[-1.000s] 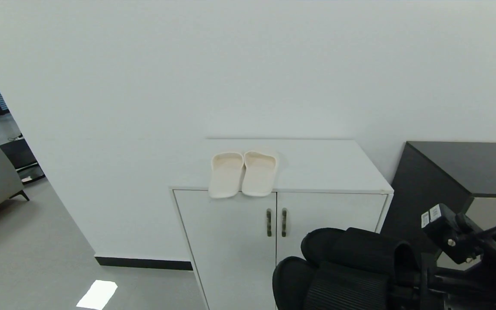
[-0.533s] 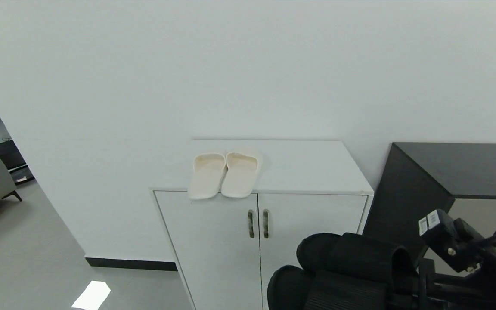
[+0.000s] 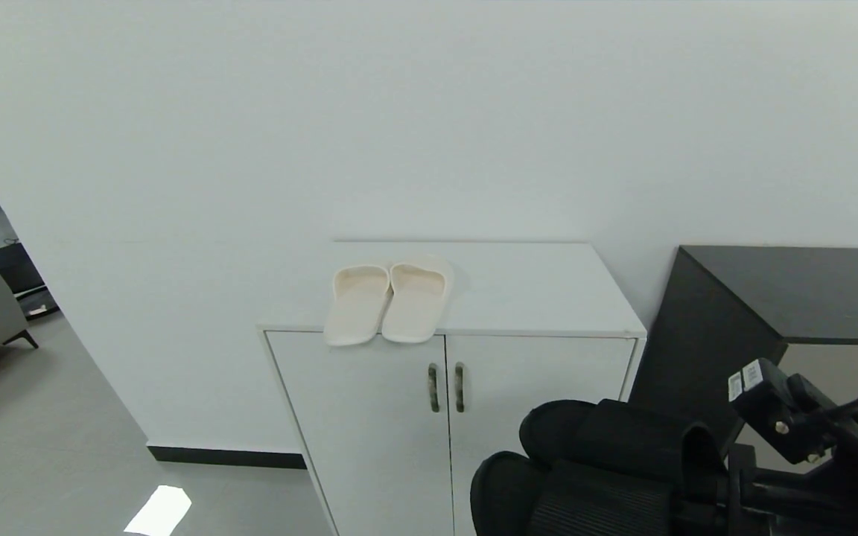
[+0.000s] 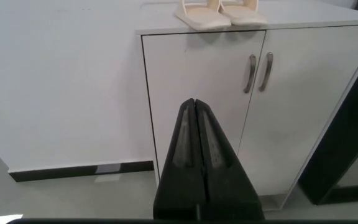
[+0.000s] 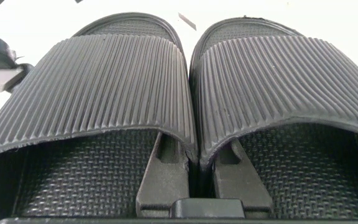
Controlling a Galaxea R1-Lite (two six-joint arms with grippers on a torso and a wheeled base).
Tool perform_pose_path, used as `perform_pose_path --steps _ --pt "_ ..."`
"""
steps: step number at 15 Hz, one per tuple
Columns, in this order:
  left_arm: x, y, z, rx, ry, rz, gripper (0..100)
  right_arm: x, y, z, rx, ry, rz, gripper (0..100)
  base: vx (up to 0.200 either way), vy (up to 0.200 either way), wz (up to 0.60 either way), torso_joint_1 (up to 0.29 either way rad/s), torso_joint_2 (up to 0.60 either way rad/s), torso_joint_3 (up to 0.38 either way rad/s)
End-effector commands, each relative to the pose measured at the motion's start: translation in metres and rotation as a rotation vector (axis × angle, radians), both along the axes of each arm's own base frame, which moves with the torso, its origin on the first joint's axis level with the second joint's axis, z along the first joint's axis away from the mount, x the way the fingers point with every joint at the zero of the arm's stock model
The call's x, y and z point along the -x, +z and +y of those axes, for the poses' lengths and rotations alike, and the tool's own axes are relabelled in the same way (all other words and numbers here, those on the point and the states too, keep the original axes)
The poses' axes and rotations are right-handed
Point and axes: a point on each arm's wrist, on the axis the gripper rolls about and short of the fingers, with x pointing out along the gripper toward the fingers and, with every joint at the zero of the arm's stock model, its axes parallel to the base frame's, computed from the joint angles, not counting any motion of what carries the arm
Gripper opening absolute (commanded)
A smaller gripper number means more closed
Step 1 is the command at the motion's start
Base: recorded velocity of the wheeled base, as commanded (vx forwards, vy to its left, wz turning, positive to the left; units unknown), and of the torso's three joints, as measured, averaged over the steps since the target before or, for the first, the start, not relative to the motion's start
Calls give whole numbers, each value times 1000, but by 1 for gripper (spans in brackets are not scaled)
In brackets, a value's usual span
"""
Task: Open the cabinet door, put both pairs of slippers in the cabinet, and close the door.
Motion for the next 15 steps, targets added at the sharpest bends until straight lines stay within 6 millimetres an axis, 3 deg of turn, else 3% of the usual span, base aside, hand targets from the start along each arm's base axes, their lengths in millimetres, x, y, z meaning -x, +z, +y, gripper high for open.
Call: perform_pose_path --steps 1,8,9,15 --pt "0 0 0 0 0 0 0 0 -1 0 5 0 2 0 0 0 0 0 0 0" --pt "0 0 0 0 1 0 0 0 -2 0 7 0 4 0 0 0 0 -173 377 201" --pt "0 0 0 1 1 0 100 0 -2 0 7 0 4 0 0 0 0 -246 525 290" --pt "0 0 0 -8 0 -1 100 0 -5 0 17 0 11 0 0 0 0 -219 509 289"
